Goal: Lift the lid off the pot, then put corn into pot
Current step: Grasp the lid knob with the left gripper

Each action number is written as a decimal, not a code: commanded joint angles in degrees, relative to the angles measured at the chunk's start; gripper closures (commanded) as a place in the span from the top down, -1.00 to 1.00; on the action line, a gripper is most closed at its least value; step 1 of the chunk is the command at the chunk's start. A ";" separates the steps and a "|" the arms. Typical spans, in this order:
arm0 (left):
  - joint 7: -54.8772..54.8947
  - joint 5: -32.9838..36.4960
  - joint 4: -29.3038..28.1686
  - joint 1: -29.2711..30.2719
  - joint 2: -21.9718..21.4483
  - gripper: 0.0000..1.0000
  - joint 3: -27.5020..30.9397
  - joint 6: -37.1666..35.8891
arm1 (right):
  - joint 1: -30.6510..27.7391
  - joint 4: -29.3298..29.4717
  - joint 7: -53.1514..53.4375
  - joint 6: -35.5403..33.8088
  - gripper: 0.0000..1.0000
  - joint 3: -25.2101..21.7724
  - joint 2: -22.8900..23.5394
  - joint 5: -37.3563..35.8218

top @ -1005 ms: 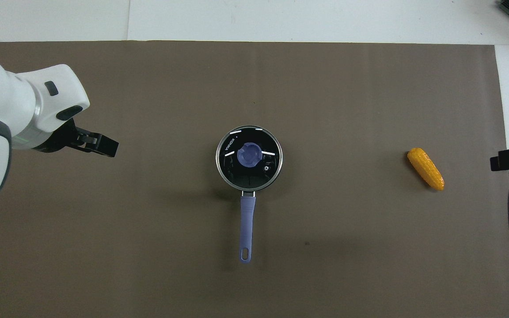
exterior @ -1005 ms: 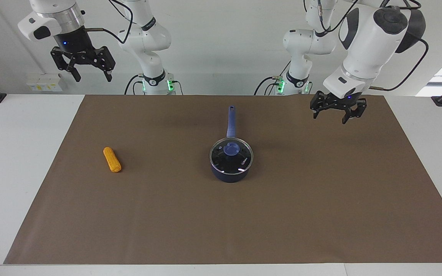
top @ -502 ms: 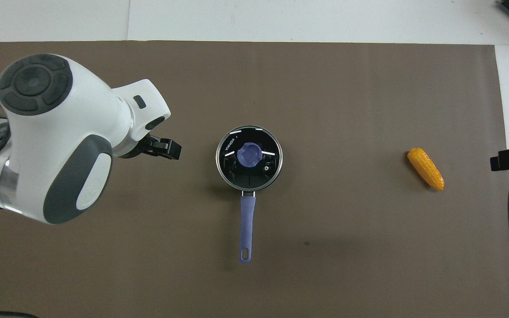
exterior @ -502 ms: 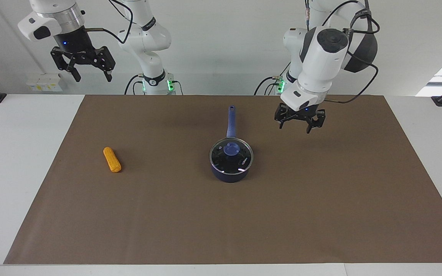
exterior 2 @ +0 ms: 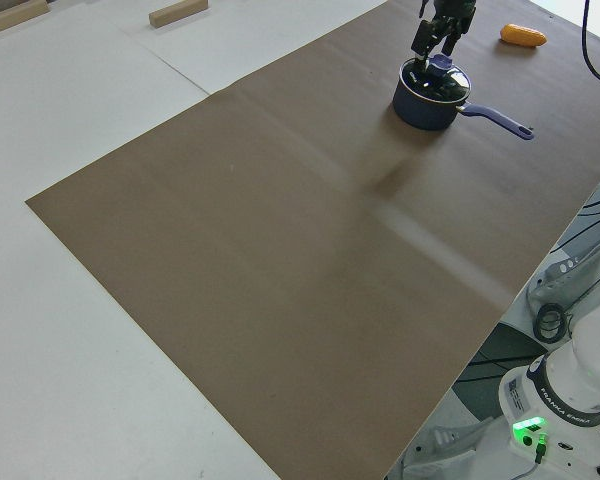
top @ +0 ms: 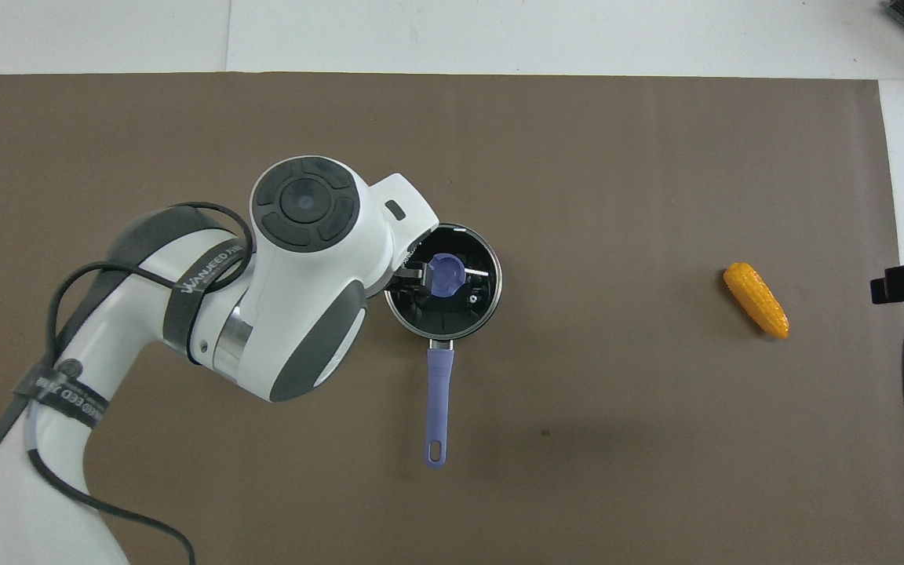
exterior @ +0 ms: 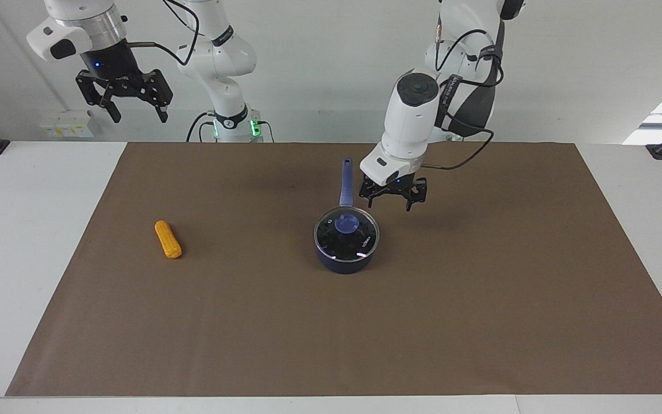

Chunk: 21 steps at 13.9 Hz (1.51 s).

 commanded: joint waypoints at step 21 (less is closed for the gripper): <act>-10.71 3.07 9.87 -6.34 10.28 -1.00 1.31 4.55 | -0.36 -1.67 -1.33 -0.50 1.00 0.36 -1.53 0.09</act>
